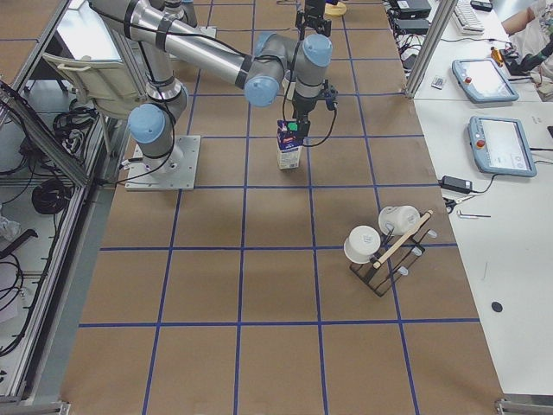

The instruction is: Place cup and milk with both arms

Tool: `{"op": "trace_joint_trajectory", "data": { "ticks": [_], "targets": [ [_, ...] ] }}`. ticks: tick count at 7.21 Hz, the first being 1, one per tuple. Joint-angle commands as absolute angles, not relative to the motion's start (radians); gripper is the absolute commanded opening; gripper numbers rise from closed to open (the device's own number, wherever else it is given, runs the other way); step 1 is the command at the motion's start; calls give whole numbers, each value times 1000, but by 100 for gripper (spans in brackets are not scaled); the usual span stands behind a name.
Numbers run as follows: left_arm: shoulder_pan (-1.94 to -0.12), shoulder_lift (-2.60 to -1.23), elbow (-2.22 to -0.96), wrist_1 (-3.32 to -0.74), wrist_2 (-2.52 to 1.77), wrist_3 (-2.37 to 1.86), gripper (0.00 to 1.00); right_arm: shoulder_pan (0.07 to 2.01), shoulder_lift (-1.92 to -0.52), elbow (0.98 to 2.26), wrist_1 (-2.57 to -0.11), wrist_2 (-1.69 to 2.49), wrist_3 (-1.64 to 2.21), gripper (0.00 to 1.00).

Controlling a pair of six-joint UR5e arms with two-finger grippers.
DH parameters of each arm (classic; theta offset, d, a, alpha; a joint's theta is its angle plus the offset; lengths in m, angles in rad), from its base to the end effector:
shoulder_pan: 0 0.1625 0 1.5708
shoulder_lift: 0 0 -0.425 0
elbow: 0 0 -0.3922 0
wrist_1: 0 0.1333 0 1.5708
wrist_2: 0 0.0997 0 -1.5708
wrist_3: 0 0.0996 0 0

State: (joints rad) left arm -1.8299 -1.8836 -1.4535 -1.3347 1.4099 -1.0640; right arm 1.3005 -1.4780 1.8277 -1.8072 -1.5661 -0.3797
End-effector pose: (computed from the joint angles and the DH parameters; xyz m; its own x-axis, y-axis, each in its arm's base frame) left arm -0.3029 -0.5602 0.3965 -0.6861 -0.7186 0.1132 -0.7085 0.6954 0.1203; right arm -0.0034 -0.5134 0.3411 -0.9932 -0.1064 -0.0462 -0.1107 0.9885 0.1033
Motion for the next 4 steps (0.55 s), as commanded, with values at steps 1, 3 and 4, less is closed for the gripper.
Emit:
{"op": "trace_joint_trajectory", "data": {
  "ticks": [1,3,4],
  "targets": [
    [-1807,-1783,-1460,-1362,1501,-923,100,1301,-1477,1842,-1812,-1568,-390,100],
    [-1734,-1702,-1526,-1394,1508,-628,100,1301,-1483,1844,-1802,-1568,-391,98],
    [-1683,-1672,-1532,-1399,1508,-427,100,1301,-1483,1854,-1792,-1568,-390,96]
  ]
}}
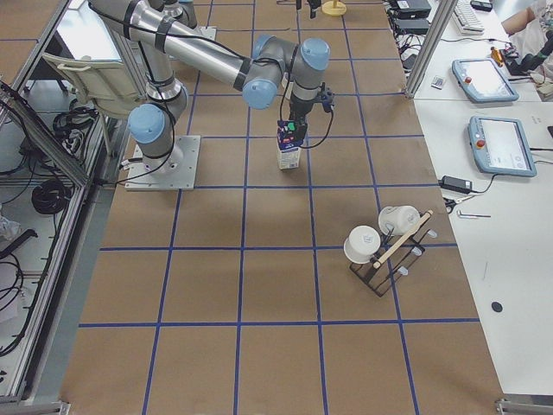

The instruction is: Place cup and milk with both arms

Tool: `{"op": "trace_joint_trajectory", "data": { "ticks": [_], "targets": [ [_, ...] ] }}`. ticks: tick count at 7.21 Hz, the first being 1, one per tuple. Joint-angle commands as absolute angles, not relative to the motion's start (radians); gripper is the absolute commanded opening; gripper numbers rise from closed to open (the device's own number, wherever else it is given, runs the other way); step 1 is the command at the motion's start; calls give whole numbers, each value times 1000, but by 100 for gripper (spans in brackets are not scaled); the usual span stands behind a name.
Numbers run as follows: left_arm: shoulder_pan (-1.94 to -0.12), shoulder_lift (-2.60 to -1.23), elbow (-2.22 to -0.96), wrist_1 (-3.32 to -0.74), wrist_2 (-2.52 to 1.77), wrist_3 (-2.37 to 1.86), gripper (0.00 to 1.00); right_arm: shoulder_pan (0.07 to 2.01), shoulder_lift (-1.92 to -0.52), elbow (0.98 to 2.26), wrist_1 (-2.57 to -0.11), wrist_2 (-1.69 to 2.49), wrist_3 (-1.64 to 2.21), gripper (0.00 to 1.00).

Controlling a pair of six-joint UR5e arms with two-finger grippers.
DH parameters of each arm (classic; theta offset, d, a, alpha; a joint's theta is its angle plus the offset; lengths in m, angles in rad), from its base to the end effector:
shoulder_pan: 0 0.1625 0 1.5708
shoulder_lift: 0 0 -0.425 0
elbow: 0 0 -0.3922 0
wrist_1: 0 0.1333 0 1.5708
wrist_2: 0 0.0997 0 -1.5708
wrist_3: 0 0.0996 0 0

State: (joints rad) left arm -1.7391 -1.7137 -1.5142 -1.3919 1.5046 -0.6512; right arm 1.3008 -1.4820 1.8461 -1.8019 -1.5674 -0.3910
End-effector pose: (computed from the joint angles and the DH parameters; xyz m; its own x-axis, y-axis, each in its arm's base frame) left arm -0.2317 -0.5284 0.4596 -0.8827 -0.4573 0.1084 -0.4630 0.8857 -0.0336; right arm -0.0018 -0.5077 0.3342 -0.9917 -0.1171 -0.0536 -0.1228 0.9850 0.1213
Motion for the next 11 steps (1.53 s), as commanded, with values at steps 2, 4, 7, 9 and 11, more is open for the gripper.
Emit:
{"op": "trace_joint_trajectory", "data": {
  "ticks": [2,4,7,9,11],
  "targets": [
    [-1606,-1629,-1528,-1453,1508,-118,100,1299,-1485,1862,-1789,-1568,-391,71],
    [-1546,-1612,-1514,-1488,1505,-14,100,1299,-1485,1856,-1790,-1565,-391,38],
    [-1558,-1611,-1479,-1595,1572,-6,100,1301,-1486,1850,-1802,-1562,-391,17],
    [-1557,-1612,-1479,-1594,1562,-17,100,1302,-1486,1794,-1795,-1478,-367,17],
    [-1555,-1612,-1477,-1592,1540,-21,100,1356,-1474,1763,-1805,-1413,-245,17]
  ]
}}
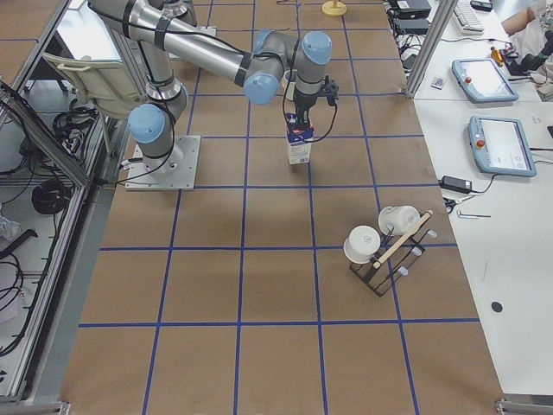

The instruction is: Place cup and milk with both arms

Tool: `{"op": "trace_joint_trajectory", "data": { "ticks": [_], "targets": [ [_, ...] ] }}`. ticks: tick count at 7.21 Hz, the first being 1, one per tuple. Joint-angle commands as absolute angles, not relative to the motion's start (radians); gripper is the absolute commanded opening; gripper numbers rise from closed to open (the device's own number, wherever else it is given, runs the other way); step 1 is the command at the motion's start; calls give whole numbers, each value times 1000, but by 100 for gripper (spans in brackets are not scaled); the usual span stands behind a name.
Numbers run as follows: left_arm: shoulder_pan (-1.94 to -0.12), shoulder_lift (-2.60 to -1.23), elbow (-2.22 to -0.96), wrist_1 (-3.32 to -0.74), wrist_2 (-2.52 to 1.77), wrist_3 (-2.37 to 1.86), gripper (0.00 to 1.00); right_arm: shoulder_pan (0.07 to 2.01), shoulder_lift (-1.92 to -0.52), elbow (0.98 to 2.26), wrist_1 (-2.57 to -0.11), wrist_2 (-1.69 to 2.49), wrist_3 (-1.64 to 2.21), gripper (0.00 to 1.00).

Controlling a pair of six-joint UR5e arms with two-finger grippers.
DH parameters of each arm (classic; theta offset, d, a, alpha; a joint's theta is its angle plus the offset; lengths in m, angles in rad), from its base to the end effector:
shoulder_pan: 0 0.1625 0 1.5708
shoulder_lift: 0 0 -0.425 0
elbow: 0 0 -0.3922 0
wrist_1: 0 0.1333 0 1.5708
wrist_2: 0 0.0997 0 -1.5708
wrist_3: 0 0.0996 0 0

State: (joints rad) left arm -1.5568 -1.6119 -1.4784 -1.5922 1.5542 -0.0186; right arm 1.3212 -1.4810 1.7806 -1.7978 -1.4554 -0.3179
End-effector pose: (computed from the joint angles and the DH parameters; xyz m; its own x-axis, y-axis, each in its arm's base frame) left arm -0.1278 -0.5136 0.5107 -0.9993 -0.0321 0.0171 -0.0326 0.9990 -0.0296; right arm 0.0155 -0.5252 0.3641 -0.9894 -0.0613 -0.1318 -0.0662 0.9973 0.0330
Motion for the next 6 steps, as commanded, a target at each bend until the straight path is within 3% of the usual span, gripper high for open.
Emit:
{"op": "trace_joint_trajectory", "data": {
  "ticks": [1,4,6],
  "targets": [
    [-1554,-1611,-1476,-1592,1542,-21,100,1417,-1448,1735,-1809,-1396,-148,17],
    [-1552,-1609,-1477,-1592,1545,-20,100,1615,-1318,1585,-1832,-1397,133,18],
    [-1546,-1608,-1474,-1592,1546,-18,100,1684,-1261,1577,-1907,-1397,146,21]
  ]
}}
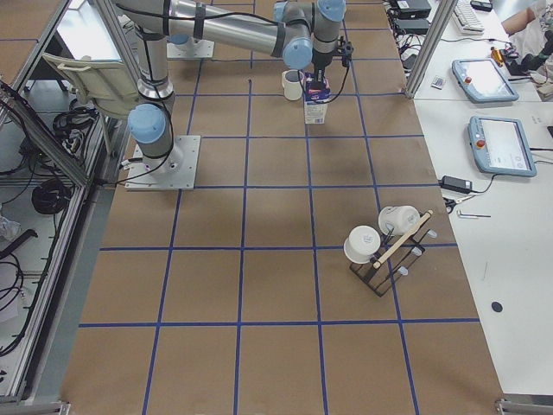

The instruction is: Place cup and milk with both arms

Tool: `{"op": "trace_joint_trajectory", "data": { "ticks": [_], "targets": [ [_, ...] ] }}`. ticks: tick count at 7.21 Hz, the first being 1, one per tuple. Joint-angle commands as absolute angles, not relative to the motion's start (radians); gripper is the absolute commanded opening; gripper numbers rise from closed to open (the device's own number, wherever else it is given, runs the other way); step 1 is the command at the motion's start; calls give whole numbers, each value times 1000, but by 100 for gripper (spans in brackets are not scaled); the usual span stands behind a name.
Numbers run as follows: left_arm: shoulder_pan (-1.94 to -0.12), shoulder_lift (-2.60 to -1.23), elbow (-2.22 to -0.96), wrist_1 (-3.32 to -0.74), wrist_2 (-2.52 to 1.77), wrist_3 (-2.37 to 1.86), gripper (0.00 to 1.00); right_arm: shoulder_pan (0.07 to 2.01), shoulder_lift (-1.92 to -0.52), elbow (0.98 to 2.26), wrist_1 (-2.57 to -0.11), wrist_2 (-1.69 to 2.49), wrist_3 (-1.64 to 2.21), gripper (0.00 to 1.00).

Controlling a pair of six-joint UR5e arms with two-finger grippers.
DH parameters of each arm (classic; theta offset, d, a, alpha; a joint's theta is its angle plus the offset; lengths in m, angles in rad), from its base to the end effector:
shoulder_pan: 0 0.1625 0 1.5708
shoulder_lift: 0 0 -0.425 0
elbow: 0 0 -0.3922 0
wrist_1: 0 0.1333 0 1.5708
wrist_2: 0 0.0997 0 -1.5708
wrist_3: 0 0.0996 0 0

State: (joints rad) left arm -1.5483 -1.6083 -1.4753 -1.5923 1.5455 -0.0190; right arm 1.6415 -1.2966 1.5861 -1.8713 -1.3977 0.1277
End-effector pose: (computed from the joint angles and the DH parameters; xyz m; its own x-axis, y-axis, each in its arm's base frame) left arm -0.1243 -0.5137 0.5141 -0.9988 -0.0405 0.0260 -0.0415 0.9985 -0.0360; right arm 0.1919 -0.5796 0.3627 -0.9835 0.0561 -0.1722 0.0551 0.9984 0.0110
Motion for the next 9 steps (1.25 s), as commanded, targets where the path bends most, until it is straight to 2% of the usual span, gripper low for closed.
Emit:
{"op": "trace_joint_trajectory", "data": {
  "ticks": [1,6,7,8,9],
  "targets": [
    [-1546,-1608,-1476,-1592,1549,-18,100,1695,-1253,1577,-1905,-1397,146,21],
    [-1546,-1606,-1479,-1594,1551,-18,100,1744,-1246,1588,-1888,-1396,150,24],
    [-1546,-1605,-1479,-1594,1552,-18,100,1749,-1244,1589,-1888,-1396,150,31],
    [-1546,-1605,-1479,-1594,1552,-17,100,1749,-1244,1589,-1890,-1396,150,50],
    [-1546,-1605,-1479,-1594,1552,-18,100,1749,-1246,1589,-1887,-1394,153,58]
  ]
}}
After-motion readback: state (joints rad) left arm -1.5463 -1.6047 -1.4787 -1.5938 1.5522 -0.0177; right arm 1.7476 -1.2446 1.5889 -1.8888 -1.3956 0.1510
